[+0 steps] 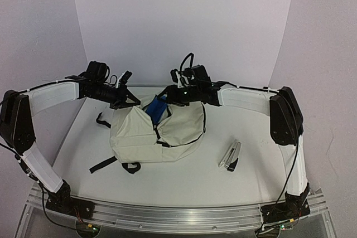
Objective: Pack the student bag
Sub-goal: Place the personal item in the student bag.
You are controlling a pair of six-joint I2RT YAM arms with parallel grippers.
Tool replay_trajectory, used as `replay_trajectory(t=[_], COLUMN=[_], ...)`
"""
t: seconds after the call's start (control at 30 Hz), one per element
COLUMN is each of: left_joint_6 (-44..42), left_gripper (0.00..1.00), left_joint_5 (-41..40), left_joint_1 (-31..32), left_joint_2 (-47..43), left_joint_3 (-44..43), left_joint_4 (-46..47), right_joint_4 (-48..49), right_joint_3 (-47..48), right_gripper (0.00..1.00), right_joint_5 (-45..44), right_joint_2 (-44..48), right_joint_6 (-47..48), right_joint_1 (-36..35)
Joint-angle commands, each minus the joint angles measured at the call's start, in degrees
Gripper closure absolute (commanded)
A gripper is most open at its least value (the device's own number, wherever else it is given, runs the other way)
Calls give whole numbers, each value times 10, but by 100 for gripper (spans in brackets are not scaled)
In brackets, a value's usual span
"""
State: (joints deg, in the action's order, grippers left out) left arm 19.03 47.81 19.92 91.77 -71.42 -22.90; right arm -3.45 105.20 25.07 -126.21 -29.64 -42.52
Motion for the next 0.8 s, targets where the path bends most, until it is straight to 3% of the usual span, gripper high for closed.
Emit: replay_trajectory(t=[0.0, 0.77], left_joint_6=[-9, 6], left_gripper=[100, 100], left_joint_5=[47, 66], left_joint_1=[3, 3], left_joint_2=[-19, -31], left_joint_3=[-17, -7], left_joint_4=[50, 84], right_joint_4=[18, 23], right_joint_3=[-14, -35], right_gripper=[61, 63], right_joint_5=[16, -5], right_joint_2=[-1, -34], right_joint_6=[1, -131], right_joint_1=[-7, -89])
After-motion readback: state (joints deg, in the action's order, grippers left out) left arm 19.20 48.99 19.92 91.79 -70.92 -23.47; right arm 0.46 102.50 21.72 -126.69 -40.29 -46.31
